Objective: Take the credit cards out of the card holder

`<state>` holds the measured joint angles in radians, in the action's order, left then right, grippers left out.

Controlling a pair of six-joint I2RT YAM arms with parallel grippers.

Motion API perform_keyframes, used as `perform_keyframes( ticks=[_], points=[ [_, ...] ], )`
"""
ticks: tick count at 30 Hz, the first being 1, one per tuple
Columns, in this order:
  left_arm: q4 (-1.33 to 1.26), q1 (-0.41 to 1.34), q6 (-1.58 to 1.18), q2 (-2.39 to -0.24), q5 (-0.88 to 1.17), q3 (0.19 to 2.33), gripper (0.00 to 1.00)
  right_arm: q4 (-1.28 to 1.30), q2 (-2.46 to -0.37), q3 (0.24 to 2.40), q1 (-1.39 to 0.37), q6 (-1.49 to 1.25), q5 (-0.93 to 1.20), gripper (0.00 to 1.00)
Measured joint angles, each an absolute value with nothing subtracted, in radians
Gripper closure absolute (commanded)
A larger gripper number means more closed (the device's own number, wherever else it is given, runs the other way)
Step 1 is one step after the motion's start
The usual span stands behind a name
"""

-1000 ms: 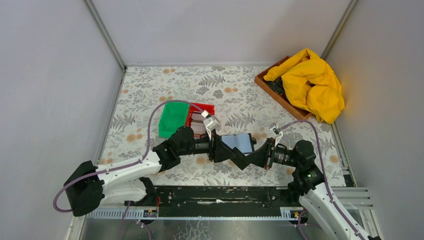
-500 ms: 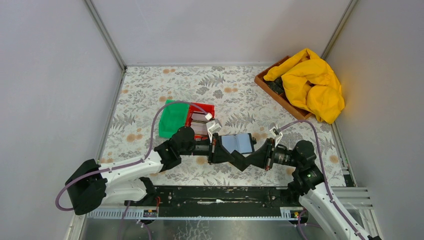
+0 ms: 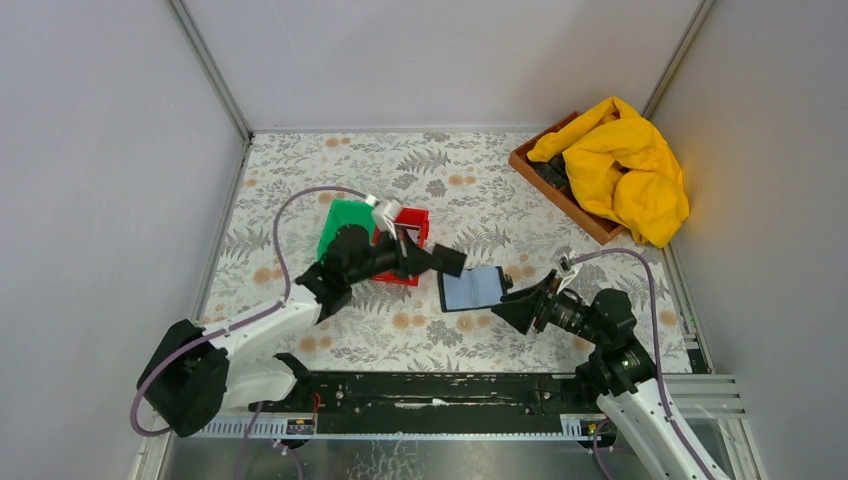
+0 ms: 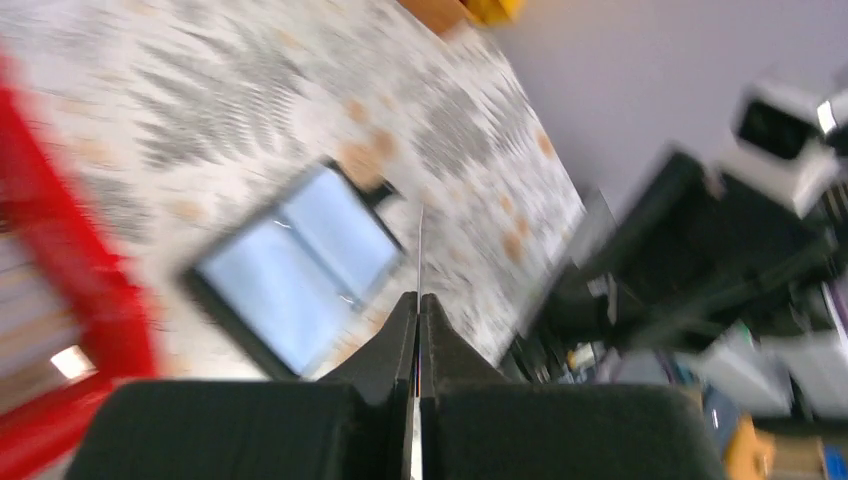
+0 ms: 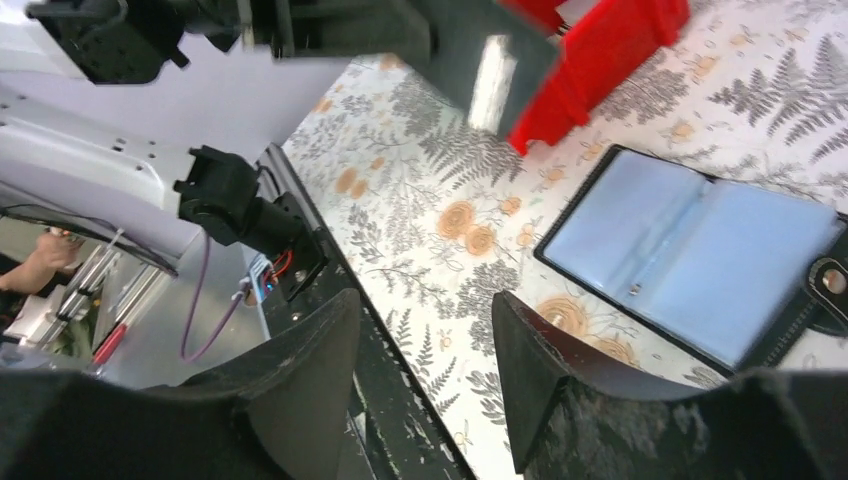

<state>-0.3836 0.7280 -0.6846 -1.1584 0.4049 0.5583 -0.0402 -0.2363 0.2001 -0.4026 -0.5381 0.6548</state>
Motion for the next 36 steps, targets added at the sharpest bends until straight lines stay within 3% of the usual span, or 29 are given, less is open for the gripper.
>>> perform_keyframes(
  ticks=[5, 13, 21, 36],
  points=[
    [-0.307, 0.513, -0.725, -1.249, 0.337, 0.645, 1.0, -0.036, -0.242, 0.165, -0.403, -0.525, 0.583, 0.42],
    [-0.189, 0.37, -0.735, -1.424, 0.308, 0.846, 1.0, -0.011, -0.309, 0.107, -0.403, -0.504, 0.522, 0.42],
    [-0.052, 0.339, -0.695, -1.512, 0.231, 1.016, 1.0, -0.011, -0.303, 0.107, -0.403, -0.496, 0.511, 0.42],
    [0.061, 0.334, -0.648, -1.584, 0.165, 1.021, 1.0, -0.011, -0.303, 0.106, -0.403, -0.493, 0.508, 0.42]
  ],
)
